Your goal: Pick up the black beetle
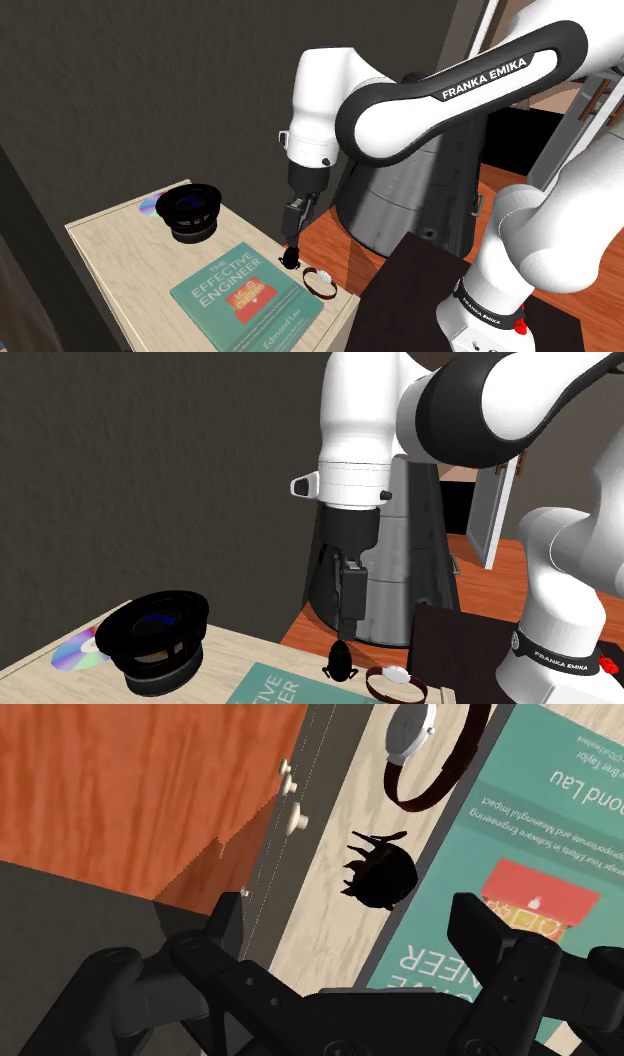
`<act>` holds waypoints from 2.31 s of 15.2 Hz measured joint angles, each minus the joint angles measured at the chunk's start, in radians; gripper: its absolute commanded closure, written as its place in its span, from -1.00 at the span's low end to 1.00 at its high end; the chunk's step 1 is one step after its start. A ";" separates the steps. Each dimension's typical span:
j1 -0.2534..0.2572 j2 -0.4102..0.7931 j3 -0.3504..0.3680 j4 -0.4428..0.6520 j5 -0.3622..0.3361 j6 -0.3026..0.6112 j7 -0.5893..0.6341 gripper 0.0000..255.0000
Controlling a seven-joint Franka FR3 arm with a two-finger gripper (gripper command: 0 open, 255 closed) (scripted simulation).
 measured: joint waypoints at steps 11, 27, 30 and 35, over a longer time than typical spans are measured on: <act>0.016 0.115 0.047 -0.024 -0.009 0.151 0.028 1.00; 0.017 0.075 0.039 0.012 -0.004 0.078 0.025 1.00; 0.016 0.057 0.034 0.033 -0.003 0.039 0.023 1.00; 0.017 0.030 0.027 0.078 -0.002 -0.033 0.026 1.00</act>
